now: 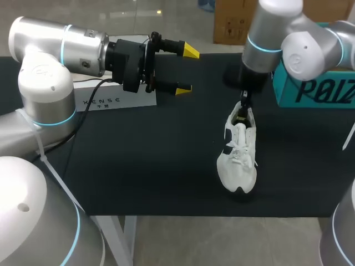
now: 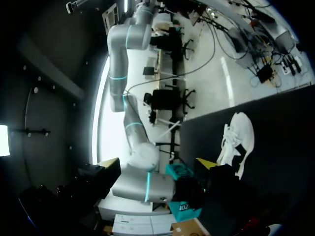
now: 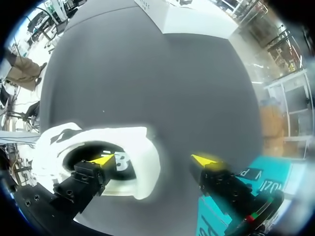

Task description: Take the shoe out of the shoebox, open the shoe tongue, remove and reinsert the insole, then place the shoe into the shoebox

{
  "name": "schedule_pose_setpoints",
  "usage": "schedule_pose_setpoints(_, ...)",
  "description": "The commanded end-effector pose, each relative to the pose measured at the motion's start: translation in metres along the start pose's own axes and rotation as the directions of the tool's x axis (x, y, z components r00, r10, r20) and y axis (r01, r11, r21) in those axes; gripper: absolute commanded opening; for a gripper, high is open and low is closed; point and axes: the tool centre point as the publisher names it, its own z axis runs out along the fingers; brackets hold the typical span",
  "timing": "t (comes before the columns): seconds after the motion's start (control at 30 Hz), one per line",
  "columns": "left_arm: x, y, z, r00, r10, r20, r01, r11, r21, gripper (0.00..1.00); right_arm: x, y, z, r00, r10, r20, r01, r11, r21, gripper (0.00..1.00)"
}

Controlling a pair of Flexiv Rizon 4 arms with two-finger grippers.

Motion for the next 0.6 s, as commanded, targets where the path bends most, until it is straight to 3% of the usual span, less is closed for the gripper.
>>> schedule_pose_setpoints(0.03,-0.001,0.000,0.000,1.000,0.000,-0.004,0.000,1.000,0.001,1.00,-0.004,0.002,0.008,1.000,0.001,-0.009,-0.001,1.000,0.001,1.00)
schedule_pose_setpoints(0.1,-0.001,0.000,0.000,1.000,0.000,-0.004,0.000,1.000,0.001,1.00,-0.004,0.001,0.009,1.000,0.000,-0.011,0.000,1.000,-0.001,1.00)
schedule_pose_setpoints(0.13,-0.001,0.000,0.000,1.000,0.000,-0.004,0.000,1.000,0.001,1.00,-0.004,0.001,0.010,1.000,0.000,-0.011,0.000,1.000,0.000,0.95)
schedule_pose_setpoints(0.17,-0.001,0.000,0.000,1.000,0.000,-0.004,0.000,1.000,0.001,1.00,-0.004,-0.001,0.011,1.000,0.002,-0.006,-0.002,1.000,-0.001,0.49)
schedule_pose_setpoints(0.2,-0.001,0.000,0.000,1.000,0.000,-0.004,0.000,1.000,0.001,1.00,-0.005,-0.003,0.011,1.000,0.004,-0.003,-0.004,1.000,0.000,0.31)
schedule_pose_setpoints(0.23,-0.001,0.000,0.000,1.000,0.000,-0.004,0.000,1.000,0.001,1.00,-0.005,-0.006,0.011,1.000,0.006,-0.001,-0.006,1.000,0.004,0.00)
schedule_pose_setpoints(0.6,-0.001,0.000,0.000,1.000,0.000,-0.004,0.000,1.000,0.001,1.00,-0.001,-0.018,0.012,1.000,0.014,0.000,-0.014,1.000,0.008,0.00)
